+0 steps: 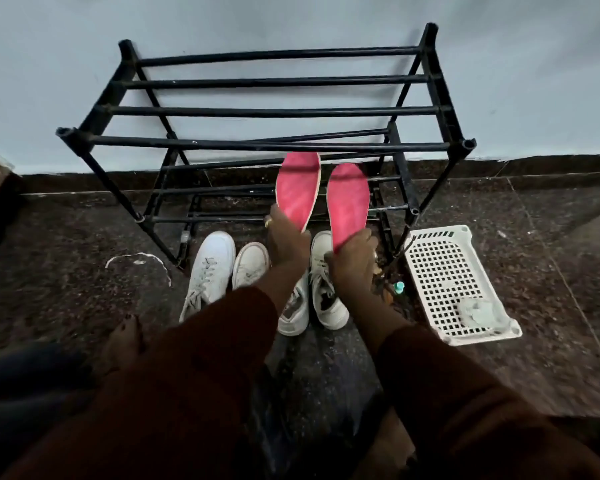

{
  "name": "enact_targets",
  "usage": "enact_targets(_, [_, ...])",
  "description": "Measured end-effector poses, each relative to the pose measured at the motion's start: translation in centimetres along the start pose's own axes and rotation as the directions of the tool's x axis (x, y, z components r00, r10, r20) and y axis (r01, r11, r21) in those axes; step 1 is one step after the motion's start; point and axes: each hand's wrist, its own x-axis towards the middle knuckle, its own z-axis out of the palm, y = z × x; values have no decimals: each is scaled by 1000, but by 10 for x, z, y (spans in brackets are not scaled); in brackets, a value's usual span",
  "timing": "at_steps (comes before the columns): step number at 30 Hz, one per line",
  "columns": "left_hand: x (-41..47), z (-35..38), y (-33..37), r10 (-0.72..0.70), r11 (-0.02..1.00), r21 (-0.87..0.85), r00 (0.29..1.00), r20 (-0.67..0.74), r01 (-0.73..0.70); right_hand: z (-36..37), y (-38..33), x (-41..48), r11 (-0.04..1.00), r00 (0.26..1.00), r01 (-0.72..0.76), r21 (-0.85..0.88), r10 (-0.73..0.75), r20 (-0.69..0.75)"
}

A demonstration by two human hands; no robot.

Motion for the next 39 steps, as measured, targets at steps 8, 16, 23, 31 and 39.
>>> enact_targets(8, [-123, -10, -92, -126, 992, 19, 985, 118, 124, 20, 58, -132, 982, 974, -181, -57, 187, 124])
enact_targets(16, [-213, -1, -149, -333, 941, 150, 907, 258, 303, 27, 123, -213, 930, 914, -283, -235, 336, 228])
enact_targets(23, [-239, 26, -178, -541, 832, 352, 768, 342, 429, 45, 165, -231, 882, 833, -399, -250, 463, 304])
enact_targets(31, [-215, 51, -197, -567, 808, 409, 750, 341, 425, 80, 187, -208, 899, 840, -324, -295, 417, 348])
enact_targets(39, [-217, 64, -198, -616, 749, 513, 725, 308, 419, 106, 195, -199, 847, 822, -357, -394, 486, 299])
